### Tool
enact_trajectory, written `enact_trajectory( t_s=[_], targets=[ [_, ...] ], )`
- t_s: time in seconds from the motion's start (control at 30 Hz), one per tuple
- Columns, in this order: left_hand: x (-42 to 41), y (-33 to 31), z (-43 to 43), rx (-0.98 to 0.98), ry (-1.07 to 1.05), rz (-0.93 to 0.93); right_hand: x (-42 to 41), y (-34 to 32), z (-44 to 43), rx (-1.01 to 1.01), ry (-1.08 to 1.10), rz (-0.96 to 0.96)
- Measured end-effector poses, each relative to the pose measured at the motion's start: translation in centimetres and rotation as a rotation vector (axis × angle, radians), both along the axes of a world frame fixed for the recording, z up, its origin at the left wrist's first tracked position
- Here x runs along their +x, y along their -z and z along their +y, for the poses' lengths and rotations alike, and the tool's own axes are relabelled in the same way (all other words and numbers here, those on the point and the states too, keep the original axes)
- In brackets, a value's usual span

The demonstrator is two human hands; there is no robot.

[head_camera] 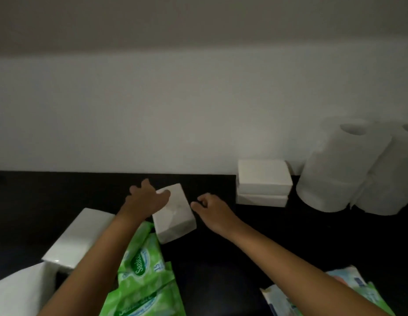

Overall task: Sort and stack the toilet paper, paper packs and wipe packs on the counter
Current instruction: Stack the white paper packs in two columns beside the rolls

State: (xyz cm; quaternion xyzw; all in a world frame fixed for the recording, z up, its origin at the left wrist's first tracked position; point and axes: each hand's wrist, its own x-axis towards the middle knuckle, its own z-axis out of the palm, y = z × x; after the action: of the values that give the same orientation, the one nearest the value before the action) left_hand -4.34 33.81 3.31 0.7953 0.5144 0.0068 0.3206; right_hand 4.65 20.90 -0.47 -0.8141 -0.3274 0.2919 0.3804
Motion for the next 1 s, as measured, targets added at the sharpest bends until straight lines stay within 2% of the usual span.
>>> enact_trajectory(
  t_s=[0.07,0.13,0.27,0.37,0.43,0.53,0.67,0.8,0.9,1.0],
  targets=[
    [-1.7,0.9,0.7,-0.062,0.01,0.045,-1.0,1.2,1.4,-0.084,-0.018,0.155],
    [-2.4,1.8,1.4,-0.136,0.027,-0.009,-1.8,2.2,2.3,-0.107,-0.014,0.223],
    [-2.1,2.7,1.2,-0.162,0.066,-0.176,-2.0,3.7,2.8,-0.112,0.011,0.18],
    [-1.1,2.9,0.3,-0.249,0.156,-0.333,-1.6,3.1,1.2,-0.099,0.096,0.16],
    [-0.4,3.2,0.1,-0.283,0.238,-0.375,-1.1,2.6,-0.2,-0.085,0.127,0.185],
    [0.3,3.7,-0.1,-0.202,0.342,-0.334,-0.4,2.2,-2.3,-0.009,0.196,0.168],
    [0.6,4.2,-0.5,-0.072,0.382,-0.135,0.9,2.3,-4.3,0.016,0.333,-0.063],
    [0.1,5.1,-1.3,-0.023,0.523,0.1,1.2,2.6,-4.4,0.02,0.295,0.021],
    [0.0,6.0,-0.9,0.02,0.596,0.001,0.9,3.2,-4.0,0.024,0.212,0.074],
    [0.5,6.3,-1.4,0.038,0.528,-0.165,0.7,3.7,-3.6,0.076,0.237,0.044]
  ],
)
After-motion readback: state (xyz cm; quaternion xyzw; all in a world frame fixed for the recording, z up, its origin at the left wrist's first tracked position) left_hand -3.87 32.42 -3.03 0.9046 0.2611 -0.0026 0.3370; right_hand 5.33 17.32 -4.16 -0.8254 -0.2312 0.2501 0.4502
